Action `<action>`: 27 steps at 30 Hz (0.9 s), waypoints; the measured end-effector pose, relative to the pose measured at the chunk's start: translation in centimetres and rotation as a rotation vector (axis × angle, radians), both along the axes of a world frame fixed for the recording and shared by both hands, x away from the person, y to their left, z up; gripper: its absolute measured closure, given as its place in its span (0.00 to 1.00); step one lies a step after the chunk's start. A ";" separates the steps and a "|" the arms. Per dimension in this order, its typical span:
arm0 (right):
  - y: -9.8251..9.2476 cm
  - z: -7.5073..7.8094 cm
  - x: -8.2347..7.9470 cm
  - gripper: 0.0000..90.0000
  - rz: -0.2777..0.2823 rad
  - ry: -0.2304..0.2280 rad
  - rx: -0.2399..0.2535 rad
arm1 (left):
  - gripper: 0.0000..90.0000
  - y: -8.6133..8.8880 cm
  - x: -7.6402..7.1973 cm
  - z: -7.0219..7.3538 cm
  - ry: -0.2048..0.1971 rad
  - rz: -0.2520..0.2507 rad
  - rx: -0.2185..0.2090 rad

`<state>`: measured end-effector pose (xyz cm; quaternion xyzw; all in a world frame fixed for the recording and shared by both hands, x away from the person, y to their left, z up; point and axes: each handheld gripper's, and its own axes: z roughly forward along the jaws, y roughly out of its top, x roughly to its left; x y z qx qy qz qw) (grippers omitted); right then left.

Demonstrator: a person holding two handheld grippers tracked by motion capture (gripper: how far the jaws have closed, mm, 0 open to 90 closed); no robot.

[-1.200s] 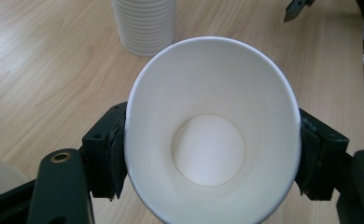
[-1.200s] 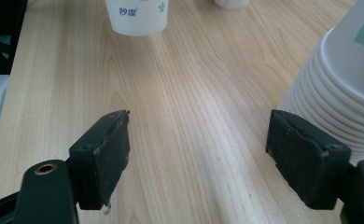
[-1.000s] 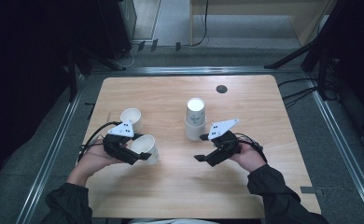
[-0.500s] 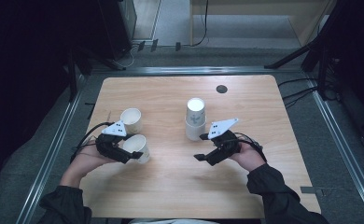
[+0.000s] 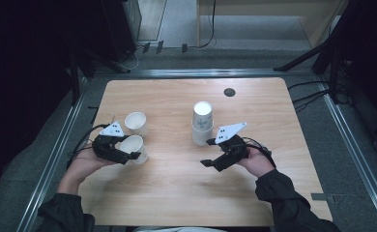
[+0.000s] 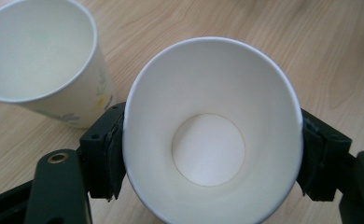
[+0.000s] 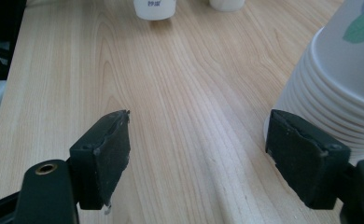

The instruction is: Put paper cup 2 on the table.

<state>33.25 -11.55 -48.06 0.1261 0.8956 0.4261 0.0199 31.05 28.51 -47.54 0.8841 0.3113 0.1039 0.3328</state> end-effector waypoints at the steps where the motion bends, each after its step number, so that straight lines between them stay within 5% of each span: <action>1: 0.0 0.0 0.0 0.25 -0.002 -0.002 0.005 | 0.27 0.1 0.1 -0.1 0.001 0.009 0.004; 9: -0.1 0.0 0.2 0.25 -0.006 -0.003 0.003 | 0.26 0.8 0.6 -0.5 0.008 0.073 0.025; 27: 0.1 -0.1 0.2 0.25 0.006 0.007 0.018 | 0.25 0.3 1.1 -1.1 0.034 0.102 0.061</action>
